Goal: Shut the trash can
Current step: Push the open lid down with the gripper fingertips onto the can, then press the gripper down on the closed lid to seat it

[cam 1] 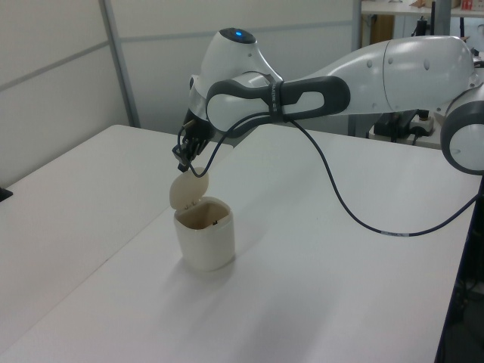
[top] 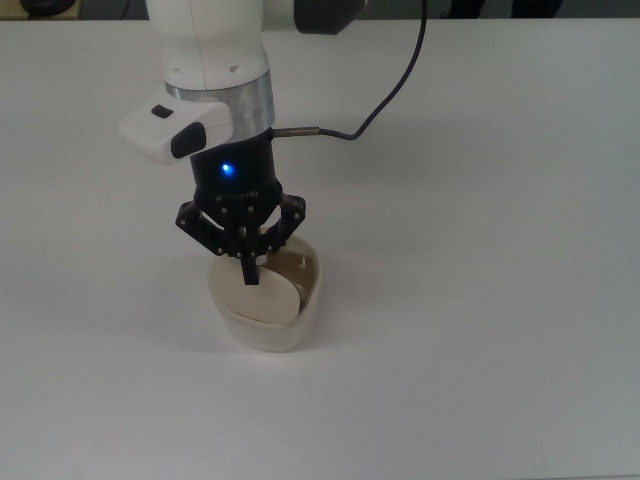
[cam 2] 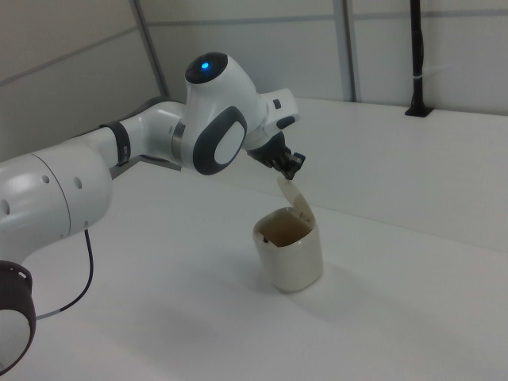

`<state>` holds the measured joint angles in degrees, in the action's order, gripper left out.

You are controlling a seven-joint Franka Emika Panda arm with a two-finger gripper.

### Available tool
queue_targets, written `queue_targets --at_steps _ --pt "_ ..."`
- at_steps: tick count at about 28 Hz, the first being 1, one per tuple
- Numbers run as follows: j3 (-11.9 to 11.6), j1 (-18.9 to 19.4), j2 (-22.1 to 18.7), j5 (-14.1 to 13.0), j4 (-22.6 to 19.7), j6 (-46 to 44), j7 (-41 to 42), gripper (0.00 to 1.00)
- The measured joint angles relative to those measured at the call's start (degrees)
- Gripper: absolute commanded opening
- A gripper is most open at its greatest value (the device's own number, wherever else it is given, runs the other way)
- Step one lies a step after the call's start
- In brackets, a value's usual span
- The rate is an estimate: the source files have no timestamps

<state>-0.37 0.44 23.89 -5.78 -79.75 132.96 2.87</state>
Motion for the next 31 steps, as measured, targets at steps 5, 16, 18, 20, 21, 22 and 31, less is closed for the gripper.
queue_targets --at_steps 5,16,18,20,21,22,31 --pt "0.01 0.01 0.02 0.00 -0.17 -1.41 0.00 0.00" --pt "0.01 0.03 0.02 0.82 -0.39 -11.34 0.04 0.00" --pt "0.01 0.05 0.03 1.17 -0.56 -12.77 0.15 0.00" --pt "0.02 0.10 0.03 1.51 -0.82 -14.12 0.39 0.00" --pt "0.03 0.14 0.04 1.63 -0.95 -14.72 0.59 0.00" --pt "0.04 0.22 0.04 1.82 -1.09 -15.37 0.92 0.00" --pt "0.13 2.33 0.34 4.94 -3.61 -17.74 1.47 0.00"
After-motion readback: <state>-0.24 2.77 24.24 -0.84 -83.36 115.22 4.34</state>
